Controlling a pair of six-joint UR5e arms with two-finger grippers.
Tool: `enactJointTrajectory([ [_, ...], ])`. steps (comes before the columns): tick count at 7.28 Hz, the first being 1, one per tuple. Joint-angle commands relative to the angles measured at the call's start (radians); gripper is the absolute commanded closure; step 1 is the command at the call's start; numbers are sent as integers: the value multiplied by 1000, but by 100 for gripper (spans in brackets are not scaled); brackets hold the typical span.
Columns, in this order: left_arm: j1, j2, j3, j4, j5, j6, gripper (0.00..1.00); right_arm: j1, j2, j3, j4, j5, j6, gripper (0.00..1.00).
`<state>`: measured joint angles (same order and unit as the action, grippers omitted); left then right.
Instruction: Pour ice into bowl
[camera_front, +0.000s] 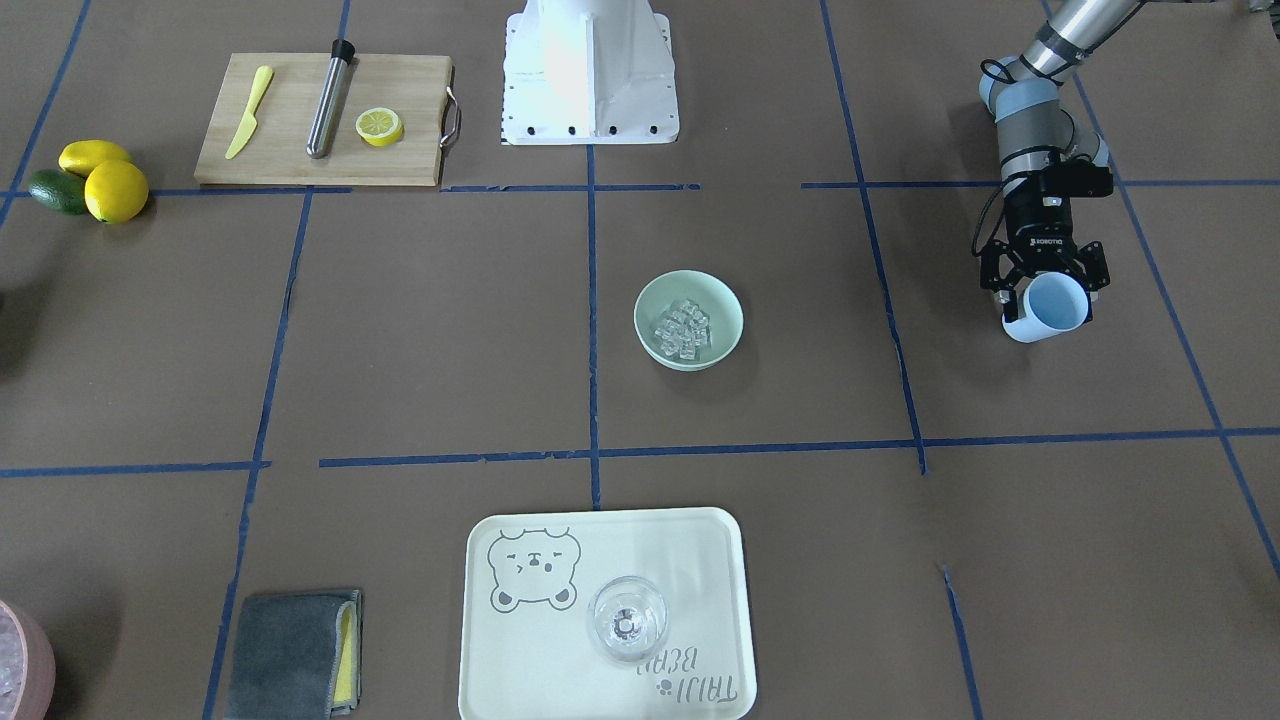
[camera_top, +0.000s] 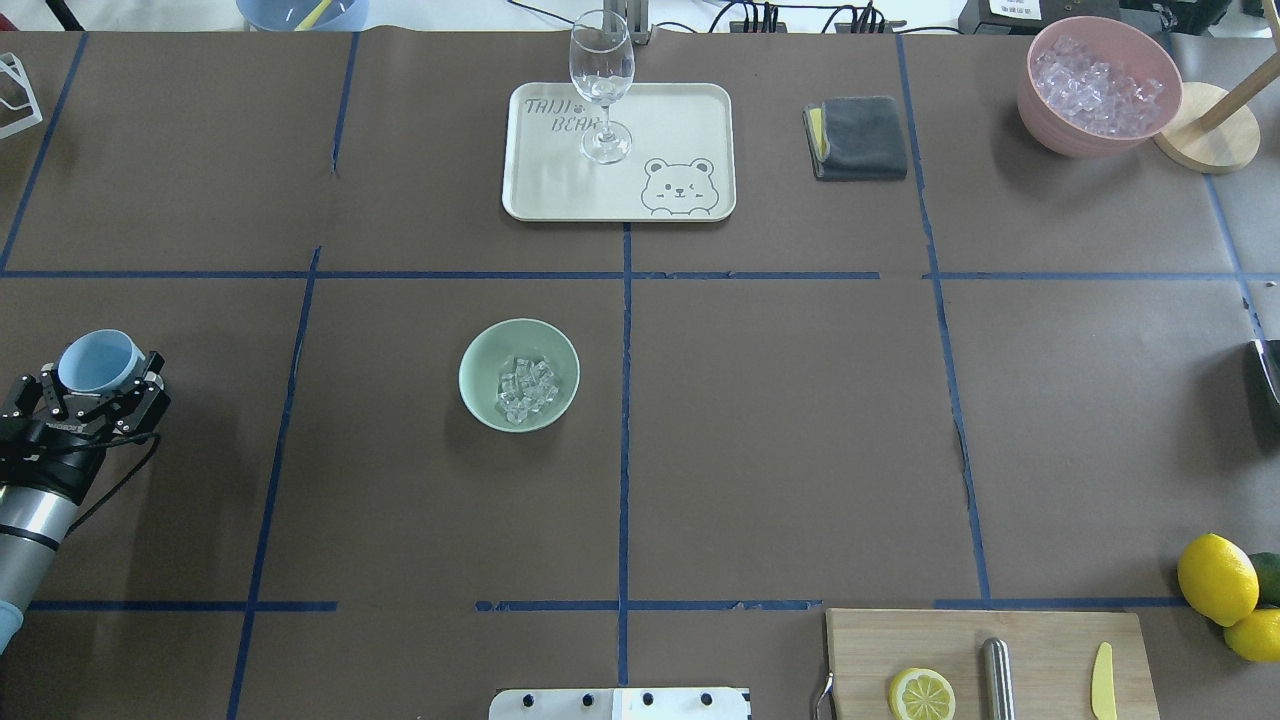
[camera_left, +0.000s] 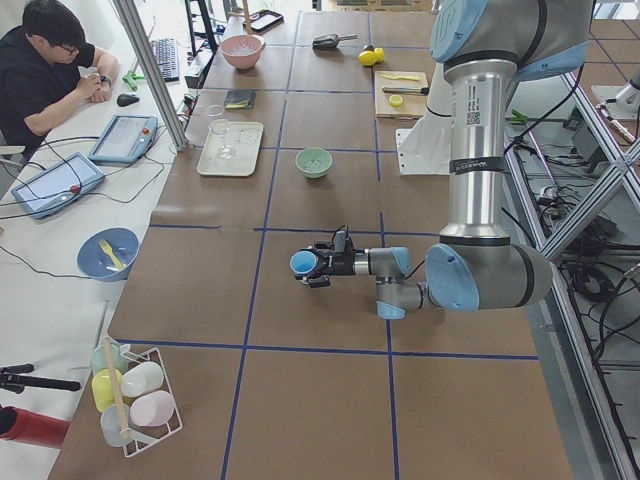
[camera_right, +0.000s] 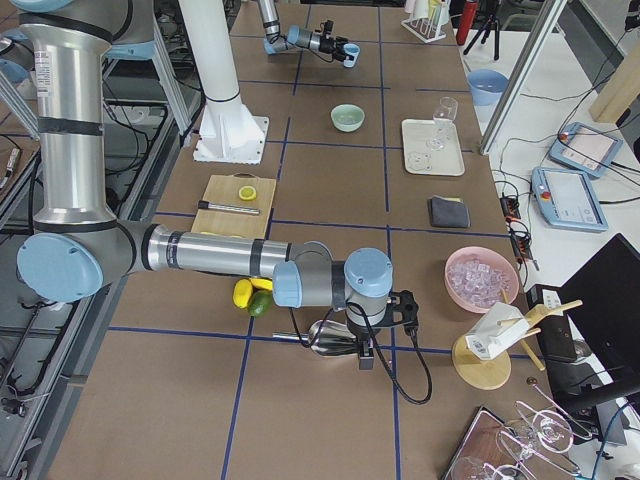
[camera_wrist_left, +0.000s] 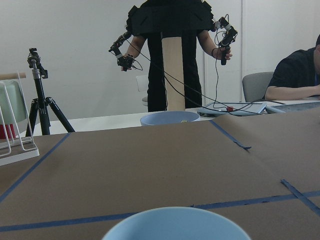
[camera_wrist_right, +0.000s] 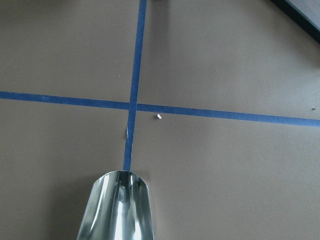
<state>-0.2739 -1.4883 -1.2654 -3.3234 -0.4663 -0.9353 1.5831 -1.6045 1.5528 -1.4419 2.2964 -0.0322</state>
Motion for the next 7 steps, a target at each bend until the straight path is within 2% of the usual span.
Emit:
enactJointTrajectory([
  [1, -33, 5, -60, -22, 3, 7, 0, 0, 0, 1, 0, 0, 0, 0],
  [4, -131, 5, -143, -77, -17, 147, 0, 0, 2, 3, 0, 2, 2, 0],
  [6, -271, 5, -158, -81, -264, 251, 0, 0, 8, 28, 0, 8, 3, 0],
  [7, -378, 5, -160, -71, -439, 332, 0, 0, 8, 65, 0, 14, 3, 0],
])
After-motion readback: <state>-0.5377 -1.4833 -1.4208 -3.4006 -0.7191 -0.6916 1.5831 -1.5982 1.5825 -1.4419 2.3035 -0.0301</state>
